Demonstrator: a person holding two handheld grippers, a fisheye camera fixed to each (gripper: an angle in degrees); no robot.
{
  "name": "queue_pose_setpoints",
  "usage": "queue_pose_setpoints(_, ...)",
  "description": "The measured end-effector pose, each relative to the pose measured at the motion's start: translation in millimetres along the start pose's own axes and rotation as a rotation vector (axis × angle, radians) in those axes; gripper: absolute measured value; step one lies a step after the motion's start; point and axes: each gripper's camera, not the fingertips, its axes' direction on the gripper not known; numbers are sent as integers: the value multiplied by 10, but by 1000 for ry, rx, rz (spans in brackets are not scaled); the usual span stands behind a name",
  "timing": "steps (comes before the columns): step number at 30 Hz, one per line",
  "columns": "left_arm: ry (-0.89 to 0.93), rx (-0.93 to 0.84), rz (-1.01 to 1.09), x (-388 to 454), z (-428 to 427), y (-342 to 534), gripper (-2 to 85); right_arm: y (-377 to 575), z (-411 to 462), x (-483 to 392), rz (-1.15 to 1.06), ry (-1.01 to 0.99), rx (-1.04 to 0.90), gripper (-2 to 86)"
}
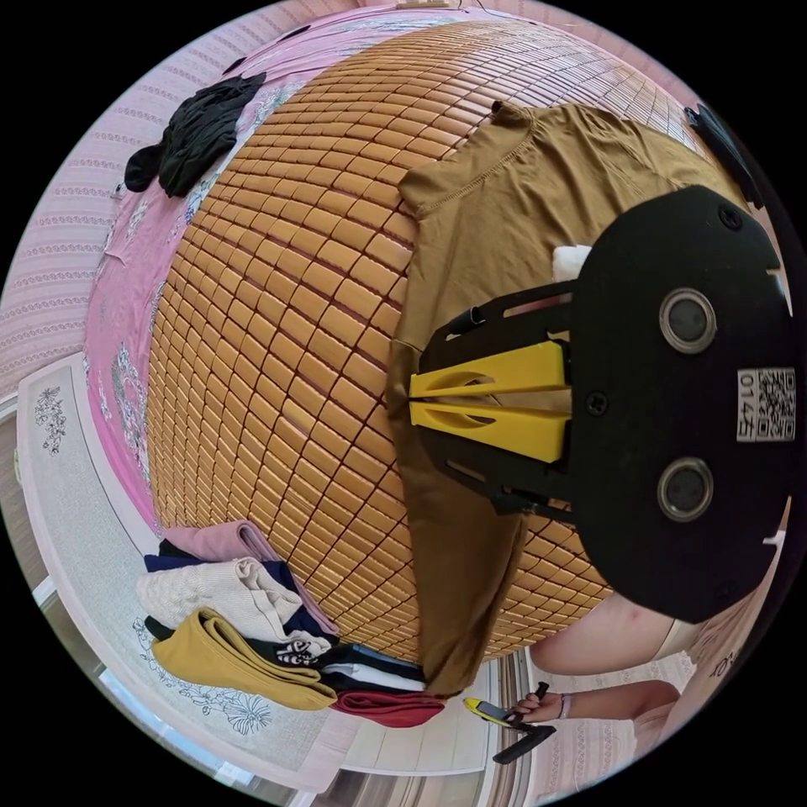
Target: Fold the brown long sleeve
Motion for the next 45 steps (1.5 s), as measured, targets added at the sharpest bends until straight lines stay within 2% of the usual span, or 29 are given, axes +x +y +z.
queue_pose_setpoints(3,20,-22,-110,-96,103,142,39,18,-80,-8,-8,3,-4,0)
queue_pose_setpoints(7,-17,-36,-62,124,292,-96,42,6,-205,-10,-14,2,-12,-1)
queue_pose_setpoints(10,31,-89,-16,294,627,-384,37,-4,-305,19,16,0,10,-1)
queue_pose_setpoints(14,-148,-211,75,529,1055,-596,-2,-64,-420,73,56,5,15,-1)
queue_pose_setpoints(21,-125,-204,55,555,1158,-594,-9,-112,-699,169,106,-13,-58,12)
queue_pose_setpoints(24,-153,-167,9,560,1151,-572,-10,62,-961,298,142,-105,-53,33)
queue_pose_setpoints(29,-108,-71,49,702,824,-486,-10,917,-1696,501,123,-237,107,46)
queue_pose_setpoints(33,-47,-10,126,935,499,-336,-10,2222,-2277,591,70,-129,182,49)
queue_pose_setpoints(36,36,5,192,1211,310,-253,-10,3166,-2513,701,173,24,127,58)
queue_pose_setpoints(40,206,-44,358,1867,329,-205,-8,4158,-2773,833,382,34,119,74)
queue_pose_setpoints(45,394,-170,558,2886,694,-49,0,4543,-2864,894,503,82,106,83)
